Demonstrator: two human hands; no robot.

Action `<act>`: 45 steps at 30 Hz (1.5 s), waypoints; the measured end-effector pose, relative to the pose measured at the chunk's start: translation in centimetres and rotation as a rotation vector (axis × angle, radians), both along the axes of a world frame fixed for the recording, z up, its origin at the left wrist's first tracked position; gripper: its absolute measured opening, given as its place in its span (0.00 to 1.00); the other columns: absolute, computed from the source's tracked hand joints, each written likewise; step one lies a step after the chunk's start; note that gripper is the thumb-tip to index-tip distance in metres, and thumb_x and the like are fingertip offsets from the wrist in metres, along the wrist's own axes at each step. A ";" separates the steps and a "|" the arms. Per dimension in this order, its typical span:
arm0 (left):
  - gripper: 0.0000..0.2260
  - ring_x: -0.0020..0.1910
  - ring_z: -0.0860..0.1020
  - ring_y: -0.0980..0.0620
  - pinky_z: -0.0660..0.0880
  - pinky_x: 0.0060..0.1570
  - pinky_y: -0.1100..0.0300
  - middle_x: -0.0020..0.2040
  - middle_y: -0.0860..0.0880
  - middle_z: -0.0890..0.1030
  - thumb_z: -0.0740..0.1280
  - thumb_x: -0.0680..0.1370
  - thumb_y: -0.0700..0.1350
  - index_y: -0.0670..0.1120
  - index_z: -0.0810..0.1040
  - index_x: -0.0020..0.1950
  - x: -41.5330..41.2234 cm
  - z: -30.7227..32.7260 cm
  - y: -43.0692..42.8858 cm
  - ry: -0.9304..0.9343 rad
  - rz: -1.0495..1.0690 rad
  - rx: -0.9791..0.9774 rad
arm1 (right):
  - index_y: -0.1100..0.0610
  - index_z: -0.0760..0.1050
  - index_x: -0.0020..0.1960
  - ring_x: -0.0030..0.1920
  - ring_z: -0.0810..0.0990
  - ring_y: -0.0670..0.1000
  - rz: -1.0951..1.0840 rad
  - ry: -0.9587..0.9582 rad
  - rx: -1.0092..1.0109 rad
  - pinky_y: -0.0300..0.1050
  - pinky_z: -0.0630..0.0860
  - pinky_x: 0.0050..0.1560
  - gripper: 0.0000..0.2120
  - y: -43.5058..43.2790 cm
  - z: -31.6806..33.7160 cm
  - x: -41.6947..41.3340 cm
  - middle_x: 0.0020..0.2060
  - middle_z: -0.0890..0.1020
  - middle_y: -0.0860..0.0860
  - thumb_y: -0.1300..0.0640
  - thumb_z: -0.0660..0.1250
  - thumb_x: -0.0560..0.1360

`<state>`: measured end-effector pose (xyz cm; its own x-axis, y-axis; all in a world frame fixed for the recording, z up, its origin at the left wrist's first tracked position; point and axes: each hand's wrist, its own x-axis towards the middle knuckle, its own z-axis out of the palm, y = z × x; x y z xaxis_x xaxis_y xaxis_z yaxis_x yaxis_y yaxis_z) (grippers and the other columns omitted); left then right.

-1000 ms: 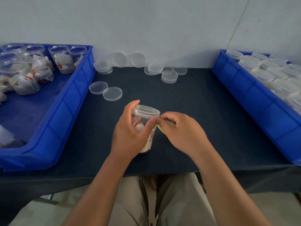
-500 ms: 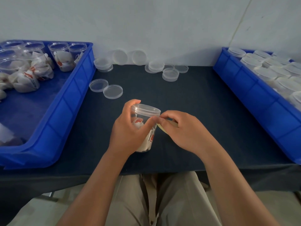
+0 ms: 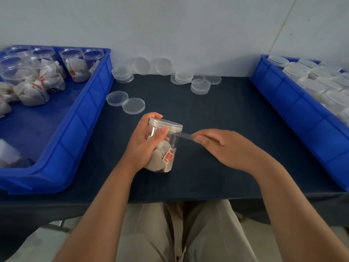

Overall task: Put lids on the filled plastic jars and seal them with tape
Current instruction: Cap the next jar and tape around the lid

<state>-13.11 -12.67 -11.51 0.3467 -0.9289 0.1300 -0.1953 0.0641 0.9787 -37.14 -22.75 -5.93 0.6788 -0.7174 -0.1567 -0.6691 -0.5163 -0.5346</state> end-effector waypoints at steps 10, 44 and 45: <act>0.25 0.54 0.84 0.37 0.83 0.51 0.48 0.62 0.42 0.82 0.67 0.80 0.57 0.49 0.71 0.75 1.0 -1.3 -0.1 0.251 -0.214 -0.027 | 0.31 0.70 0.74 0.65 0.77 0.41 -0.020 -0.018 0.004 0.45 0.74 0.62 0.24 -0.7 -1.6 1.4 0.67 0.78 0.33 0.29 0.51 0.81; 0.23 0.46 0.84 0.63 0.79 0.38 0.68 0.51 0.68 0.82 0.66 0.72 0.72 0.65 0.74 0.62 -2.5 1.5 1.1 -0.093 0.169 0.100 | 0.28 0.58 0.77 0.36 0.79 0.42 0.004 -0.205 0.078 0.34 0.74 0.36 0.27 3.3 -1.6 0.5 0.38 0.80 0.43 0.27 0.52 0.79; 0.22 0.47 0.84 0.64 0.78 0.39 0.70 0.52 0.69 0.82 0.66 0.72 0.72 0.64 0.74 0.63 -2.1 1.5 1.3 -0.082 0.151 0.089 | 0.27 0.58 0.77 0.37 0.79 0.45 0.019 -0.226 0.089 0.33 0.74 0.37 0.27 3.0 -1.4 0.2 0.38 0.80 0.46 0.27 0.52 0.79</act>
